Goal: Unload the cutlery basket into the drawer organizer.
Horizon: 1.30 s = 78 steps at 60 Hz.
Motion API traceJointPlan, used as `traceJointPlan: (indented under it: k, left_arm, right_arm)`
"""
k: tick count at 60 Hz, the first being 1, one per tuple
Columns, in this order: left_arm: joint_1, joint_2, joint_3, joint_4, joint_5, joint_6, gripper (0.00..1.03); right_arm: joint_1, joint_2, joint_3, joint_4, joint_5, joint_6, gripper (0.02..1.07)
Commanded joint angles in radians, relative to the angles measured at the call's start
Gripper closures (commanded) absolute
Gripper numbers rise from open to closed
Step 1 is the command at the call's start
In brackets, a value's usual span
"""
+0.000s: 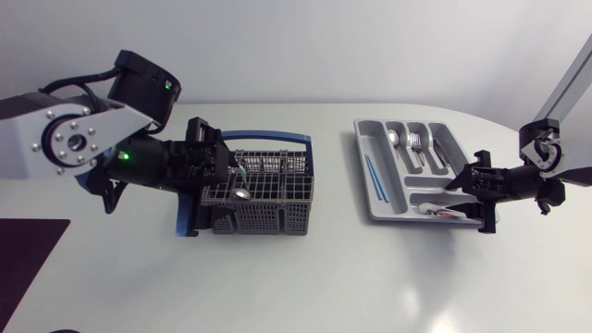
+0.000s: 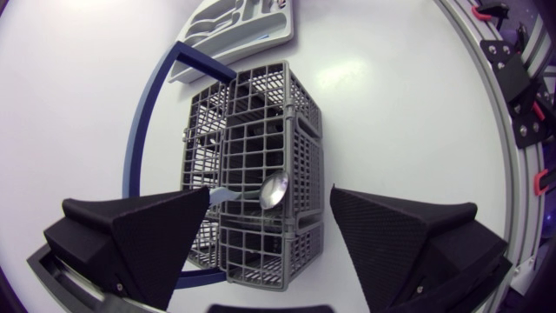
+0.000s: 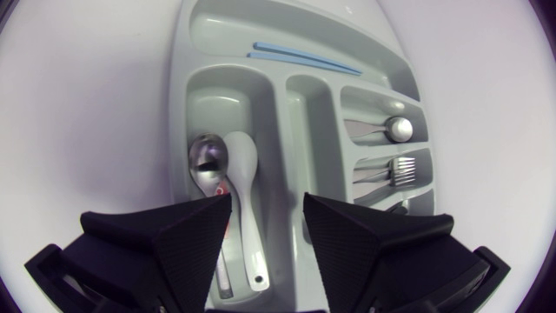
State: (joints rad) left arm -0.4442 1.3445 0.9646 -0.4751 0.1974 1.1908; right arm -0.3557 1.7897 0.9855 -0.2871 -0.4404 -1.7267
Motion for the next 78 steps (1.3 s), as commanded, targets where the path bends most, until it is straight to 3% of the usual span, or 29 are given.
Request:
traceJointPlan:
  k: [1,16,31,43,50,78]
  left_arm:
    - [-0.024,-0.054,-0.093,0.084,-0.039,0.062,0.07]
    - [-0.036,-0.139,-0.227,0.274,-0.082,0.155,0.12]
    - [-0.008,-0.143,-0.260,0.316,-0.036,0.248,0.39]
    - [0.012,-0.110,-0.280,0.383,-0.023,0.297,0.45]
    - [0.018,-0.093,-0.303,0.435,-0.004,0.320,0.65]
    - [0.022,-0.024,-0.349,0.558,-0.003,0.375,0.65]
  right_arm:
    - [-0.003,-0.076,-0.064,0.025,0.002,0.029,0.22]
    - [0.020,-0.222,-0.174,0.034,-0.046,0.096,0.20]
    - [0.084,-0.369,-0.292,0.035,-0.066,0.174,0.20]
    - [0.129,-0.447,-0.335,0.032,-0.069,0.237,0.20]
    - [0.143,-0.486,-0.355,0.028,-0.069,0.256,0.20]
    - [0.173,-0.558,-0.403,0.009,-0.078,0.302,0.20]
